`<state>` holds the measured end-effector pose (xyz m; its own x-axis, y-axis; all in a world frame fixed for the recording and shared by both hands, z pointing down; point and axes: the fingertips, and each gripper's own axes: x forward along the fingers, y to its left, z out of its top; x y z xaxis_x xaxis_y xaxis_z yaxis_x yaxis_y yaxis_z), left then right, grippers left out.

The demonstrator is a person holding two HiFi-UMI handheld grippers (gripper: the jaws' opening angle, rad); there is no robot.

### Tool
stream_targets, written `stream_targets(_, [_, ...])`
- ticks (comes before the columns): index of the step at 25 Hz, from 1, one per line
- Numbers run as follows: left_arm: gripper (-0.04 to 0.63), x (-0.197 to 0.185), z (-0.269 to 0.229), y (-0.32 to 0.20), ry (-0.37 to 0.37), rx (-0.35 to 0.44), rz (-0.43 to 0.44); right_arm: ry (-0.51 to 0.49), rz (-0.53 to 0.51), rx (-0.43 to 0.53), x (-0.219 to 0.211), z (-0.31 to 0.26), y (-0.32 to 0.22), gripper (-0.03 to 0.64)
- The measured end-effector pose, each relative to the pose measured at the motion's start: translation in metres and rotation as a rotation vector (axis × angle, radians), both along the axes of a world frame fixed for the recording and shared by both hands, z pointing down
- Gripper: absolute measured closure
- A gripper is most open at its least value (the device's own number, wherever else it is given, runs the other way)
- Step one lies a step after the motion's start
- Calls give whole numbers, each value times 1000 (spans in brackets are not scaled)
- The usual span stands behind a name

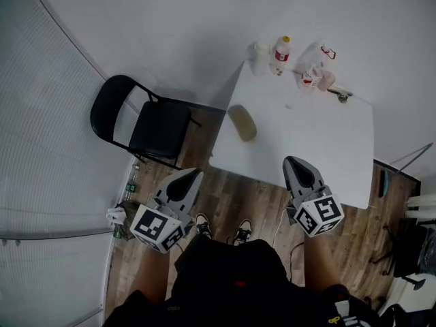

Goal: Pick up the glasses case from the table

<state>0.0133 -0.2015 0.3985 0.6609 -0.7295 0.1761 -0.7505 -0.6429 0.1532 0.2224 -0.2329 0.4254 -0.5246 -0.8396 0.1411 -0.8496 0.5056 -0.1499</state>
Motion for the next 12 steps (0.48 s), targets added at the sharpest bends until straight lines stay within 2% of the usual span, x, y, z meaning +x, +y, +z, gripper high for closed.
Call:
stream_targets(4, [574,-11,10,-25,31,-3,32,66,0,-65,-17,24,-31,592])
stream_targets(5, [574,-15,12,-31,37,-6,37,88,-12,-91,-24,33,-40,567])
stream_targets(6, [574,-20,14,-37,40,-6,41,109,-27,-121,-32,42,-50,477])
stream_targets(7, [574,-26,15,-42,39,-6,42,132,-39,-148,-40,52,-60,418])
stream_targets(10, [574,-50,21,-59,35,-21,26,209,-57,-217,-63,82,-96,338])
stream_targets(12, [574,-67,29,-70,37,-38,14,241,-52,-257,-74,102,-122,310])
